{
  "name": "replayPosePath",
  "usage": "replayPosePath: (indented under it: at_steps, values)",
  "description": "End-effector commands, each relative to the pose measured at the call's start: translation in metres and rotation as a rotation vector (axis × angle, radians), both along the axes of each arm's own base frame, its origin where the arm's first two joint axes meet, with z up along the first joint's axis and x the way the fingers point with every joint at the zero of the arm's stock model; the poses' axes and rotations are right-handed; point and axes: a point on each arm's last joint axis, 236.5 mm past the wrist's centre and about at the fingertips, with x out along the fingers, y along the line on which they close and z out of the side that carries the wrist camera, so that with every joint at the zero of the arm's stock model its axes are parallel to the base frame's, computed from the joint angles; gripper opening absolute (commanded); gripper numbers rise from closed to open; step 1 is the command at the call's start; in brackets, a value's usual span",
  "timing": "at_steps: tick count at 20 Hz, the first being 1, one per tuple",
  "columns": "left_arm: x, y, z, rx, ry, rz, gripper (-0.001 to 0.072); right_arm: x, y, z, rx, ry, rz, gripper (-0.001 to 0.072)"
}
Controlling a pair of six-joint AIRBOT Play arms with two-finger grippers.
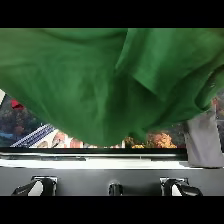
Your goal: Fold the shirts.
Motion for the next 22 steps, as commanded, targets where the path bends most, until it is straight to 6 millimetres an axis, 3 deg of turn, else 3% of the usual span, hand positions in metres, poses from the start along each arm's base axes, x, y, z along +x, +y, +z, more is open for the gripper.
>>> replayPosePath:
  at_steps: [1, 4, 5, 8, 10, 12, 14, 16, 17, 18, 19, 20, 22]
  values:
    - [0.057, 0.005, -0.128, -0.048, 0.367, -0.078, 0.0026, 0.068, -0.012, -0.118, 0.026, 0.387, 0.021, 0.0042]
    - [0.121, -0.008, -0.26, -0.095, 0.574, -0.143, 0.0027, 0.148, -0.02, -0.223, 0.112, 0.593, 0.047, 0.0042]
    - [0.14, -0.011, -0.295, -0.094, 0.603, -0.146, 0.0027, 0.178, -0.021, -0.252, 0.163, 0.604, 0.049, 0.0042]
    - [0.196, -0.003, -0.366, -0.134, 0.649, -0.098, 0.0027, 0.232, -0.012, -0.316, 0.439, 0.64, 0.033, 0.0043]
    - [0.215, 0.0, -0.402, -0.184, 0.69, -0.084, 0.0027, 0.245, 0.0, -0.351, 0.601, 0.699, 0.036, 0.0043]
    - [0.217, -0.005, -0.436, -0.22, 0.766, -0.098, 0.0028, 0.24, 0.021, -0.384, 0.659, 0.809, 0.082, 0.0043]
    - [0.207, -0.016, -0.461, -0.25, 0.861, -0.138, 0.0027, 0.228, 0.037, -0.413, 0.585, 0.909, 0.115, 0.0043]
    - [0.195, -0.023, -0.47, -0.261, 0.923, -0.172, 0.0039, 0.224, 0.045, -0.423, 0.501, 0.939, 0.121, 0.0046]
    - [0.19, -0.023, -0.468, -0.262, 0.943, -0.187, 0.0163, 0.224, 0.045, -0.417, 0.5, 0.931, 0.124, 0.0148]
    - [0.184, -0.021, -0.462, -0.265, 0.972, -0.211, 0.0399, 0.219, 0.041, -0.407, 0.496, 0.93, 0.136, 0.0325]
    - [0.174, -0.015, -0.452, -0.27, 1.012, -0.239, 0.0542, 0.207, 0.033, -0.395, 0.453, 0.938, 0.167, 0.0438]
    - [0.158, -0.007, -0.445, -0.27, 1.07, -0.267, 0.0539, 0.19, 0.02, -0.387, 0.383, 0.963, 0.197, 0.0463]
    - [0.113, 0.018, -0.447, -0.243, 1.237, -0.282, 0.0537, 0.14, -0.022, -0.393, 0.295, 1.123, 0.151, 0.0504]
